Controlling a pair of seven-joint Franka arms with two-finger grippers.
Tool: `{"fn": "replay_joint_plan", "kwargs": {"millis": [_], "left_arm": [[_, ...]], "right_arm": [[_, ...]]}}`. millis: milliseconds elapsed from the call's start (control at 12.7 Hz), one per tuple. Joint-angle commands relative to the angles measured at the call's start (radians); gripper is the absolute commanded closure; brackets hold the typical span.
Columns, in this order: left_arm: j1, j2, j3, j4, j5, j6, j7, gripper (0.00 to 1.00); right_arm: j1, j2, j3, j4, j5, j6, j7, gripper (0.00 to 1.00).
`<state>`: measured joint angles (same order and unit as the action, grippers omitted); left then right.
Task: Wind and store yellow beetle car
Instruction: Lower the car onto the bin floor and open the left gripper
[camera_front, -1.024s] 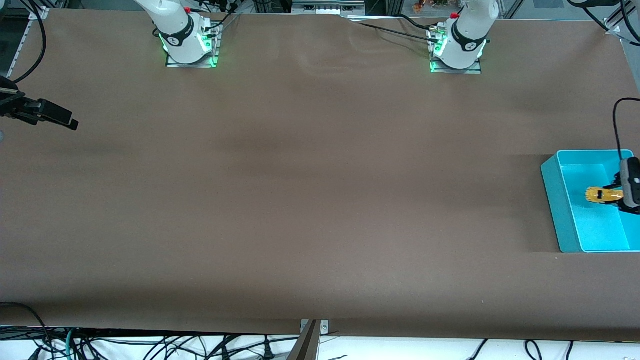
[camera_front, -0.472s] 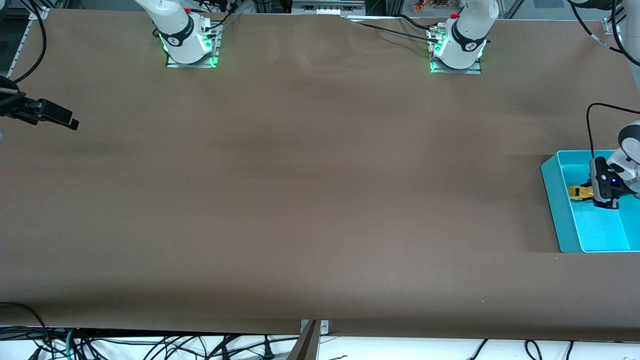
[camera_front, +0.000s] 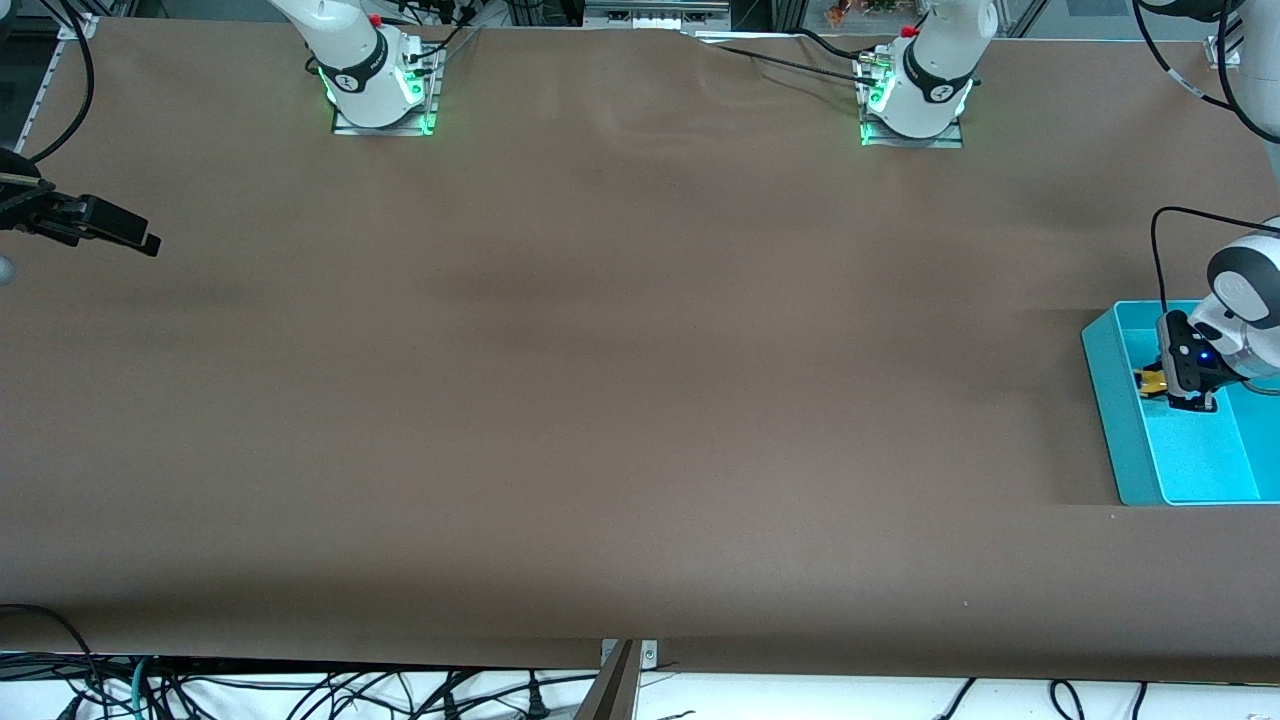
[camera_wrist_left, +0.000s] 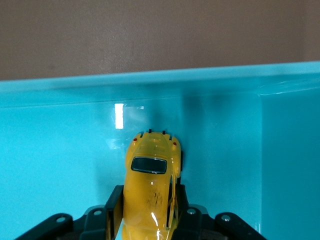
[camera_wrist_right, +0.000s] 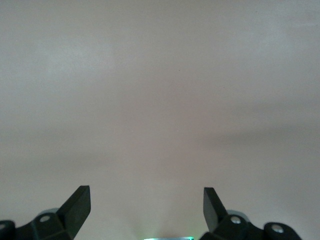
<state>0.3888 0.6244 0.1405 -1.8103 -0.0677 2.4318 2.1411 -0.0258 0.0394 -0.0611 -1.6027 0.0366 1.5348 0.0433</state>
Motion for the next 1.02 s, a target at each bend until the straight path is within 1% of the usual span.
{"fn": "replay_joint_plan", "kwargs": {"millis": [0, 79, 157, 236, 394, 472, 551, 630, 787, 945], "left_arm": [[-0.008, 0.004, 0.002, -0.023, -0.041, 0.015, 0.013, 0.63], [-0.01, -0.002, 0.002, -0.017, -0.041, 0.007, 0.013, 0.44], [-0.011, -0.008, 0.002, -0.009, -0.041, -0.002, 0.011, 0.2], [-0.011, -0.026, 0.002, -0.003, -0.041, -0.019, 0.014, 0.0], [-0.016, -0.052, 0.001, 0.006, -0.041, -0.08, 0.01, 0.0], [-0.028, -0.087, 0.001, 0.023, -0.043, -0.132, 0.002, 0.0], [-0.044, -0.116, 0.001, 0.063, -0.043, -0.204, -0.009, 0.0], [-0.062, -0.138, 0.001, 0.112, -0.043, -0.294, -0.06, 0.0], [-0.091, -0.17, -0.001, 0.221, -0.041, -0.48, -0.262, 0.0], [-0.137, -0.215, -0.001, 0.29, -0.043, -0.615, -0.482, 0.0]], "right_arm": [[-0.005, -0.022, 0.004, 0.006, -0.004, -0.031, 0.001, 0.0], [-0.005, -0.021, 0.004, 0.006, -0.003, -0.03, 0.001, 0.0], [-0.005, -0.019, 0.003, 0.006, -0.003, -0.03, 0.001, 0.0], [-0.005, -0.021, 0.003, 0.006, -0.001, -0.03, 0.001, 0.0], [-0.005, -0.019, 0.003, 0.006, -0.001, -0.03, 0.001, 0.0], [-0.005, -0.021, 0.003, 0.007, -0.001, -0.03, 0.001, 0.0], [-0.005, -0.021, 0.003, 0.007, -0.003, -0.028, 0.001, 0.0], [-0.005, -0.021, 0.003, 0.006, -0.003, -0.028, 0.001, 0.0], [-0.005, -0.021, 0.004, 0.007, -0.007, -0.028, 0.001, 0.0], [-0.005, -0.021, 0.004, 0.007, -0.006, -0.028, 0.001, 0.0]]}}
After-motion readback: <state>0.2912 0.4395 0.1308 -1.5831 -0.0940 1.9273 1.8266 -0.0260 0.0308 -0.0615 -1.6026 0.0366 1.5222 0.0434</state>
